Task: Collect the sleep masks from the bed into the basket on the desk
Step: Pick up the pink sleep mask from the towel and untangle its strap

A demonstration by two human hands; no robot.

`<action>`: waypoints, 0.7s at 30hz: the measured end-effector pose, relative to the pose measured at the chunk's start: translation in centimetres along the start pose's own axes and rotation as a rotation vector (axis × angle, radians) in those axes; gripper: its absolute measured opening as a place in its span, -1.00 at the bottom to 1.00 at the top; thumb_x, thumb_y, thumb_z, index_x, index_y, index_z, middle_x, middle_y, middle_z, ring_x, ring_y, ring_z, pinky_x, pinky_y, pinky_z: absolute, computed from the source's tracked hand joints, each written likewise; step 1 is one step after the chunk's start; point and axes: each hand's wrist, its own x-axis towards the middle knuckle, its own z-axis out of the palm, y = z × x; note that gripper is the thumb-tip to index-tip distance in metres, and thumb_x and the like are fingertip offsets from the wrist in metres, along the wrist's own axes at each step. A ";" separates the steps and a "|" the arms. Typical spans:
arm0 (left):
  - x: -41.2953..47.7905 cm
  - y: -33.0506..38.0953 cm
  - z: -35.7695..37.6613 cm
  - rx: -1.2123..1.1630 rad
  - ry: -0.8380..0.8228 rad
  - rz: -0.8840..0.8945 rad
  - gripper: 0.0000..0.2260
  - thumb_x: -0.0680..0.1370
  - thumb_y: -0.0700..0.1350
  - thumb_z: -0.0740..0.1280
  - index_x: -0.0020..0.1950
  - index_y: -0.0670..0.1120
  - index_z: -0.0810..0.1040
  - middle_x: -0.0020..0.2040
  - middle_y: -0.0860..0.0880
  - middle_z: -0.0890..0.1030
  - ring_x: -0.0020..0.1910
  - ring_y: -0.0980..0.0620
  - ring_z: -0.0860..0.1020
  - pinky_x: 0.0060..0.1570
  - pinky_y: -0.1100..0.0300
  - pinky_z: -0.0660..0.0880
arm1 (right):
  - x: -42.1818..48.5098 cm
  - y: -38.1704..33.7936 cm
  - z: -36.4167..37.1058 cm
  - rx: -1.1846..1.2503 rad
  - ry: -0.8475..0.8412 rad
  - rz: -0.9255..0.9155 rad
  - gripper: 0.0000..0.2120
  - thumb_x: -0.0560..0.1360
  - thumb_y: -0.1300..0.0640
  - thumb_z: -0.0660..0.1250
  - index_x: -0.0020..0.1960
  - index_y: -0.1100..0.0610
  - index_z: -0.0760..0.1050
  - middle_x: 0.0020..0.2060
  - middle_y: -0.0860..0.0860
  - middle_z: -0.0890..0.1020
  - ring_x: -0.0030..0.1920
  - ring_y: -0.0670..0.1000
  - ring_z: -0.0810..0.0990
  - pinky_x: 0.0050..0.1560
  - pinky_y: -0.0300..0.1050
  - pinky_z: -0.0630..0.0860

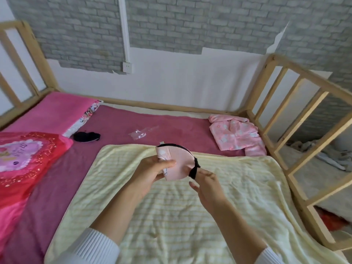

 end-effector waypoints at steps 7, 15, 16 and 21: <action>-5.5 -3.3 -4.6 0.065 0.388 0.028 -0.83 0.33 0.03 0.46 -0.10 0.13 0.71 -0.06 0.09 0.72 -0.02 0.14 0.61 -0.03 0.21 0.50 | 1.1 1.9 6.2 0.236 -0.198 0.328 -0.83 0.48 0.17 0.31 -0.13 0.03 0.68 -0.01 -0.01 0.65 0.07 -0.07 0.59 0.20 0.08 0.32; -11.3 -5.9 -7.1 0.409 0.621 0.318 -0.91 0.39 -0.16 0.41 -0.31 -0.04 0.66 -0.38 0.15 0.62 -0.37 0.21 0.55 -0.39 0.44 0.33 | -2.3 5.3 15.5 0.119 -0.488 0.532 -0.87 0.39 0.04 0.41 -0.09 0.05 0.62 -0.12 0.00 0.64 -0.05 -0.04 0.57 0.00 -0.03 0.42; -12.1 -6.2 -7.9 0.452 0.647 0.324 -0.92 0.40 -0.16 0.41 -0.28 -0.02 0.68 -0.37 0.10 0.64 -0.34 0.17 0.57 -0.34 0.38 0.36 | -2.6 5.6 16.2 0.099 -0.518 0.543 -0.88 0.40 0.03 0.41 -0.10 0.04 0.62 -0.12 0.00 0.64 -0.04 -0.03 0.57 0.02 -0.01 0.41; -17.4 -8.4 -13.5 0.502 0.921 0.165 -0.91 0.44 -0.13 0.45 -0.08 -0.05 0.71 -0.26 0.08 0.50 -0.16 0.04 0.47 -0.05 0.14 0.30 | -2.4 6.3 18.8 -0.001 -0.607 0.557 -0.94 0.44 0.13 0.34 -0.11 -0.01 0.55 -0.09 -0.07 0.64 0.11 -0.07 0.59 0.09 0.08 0.36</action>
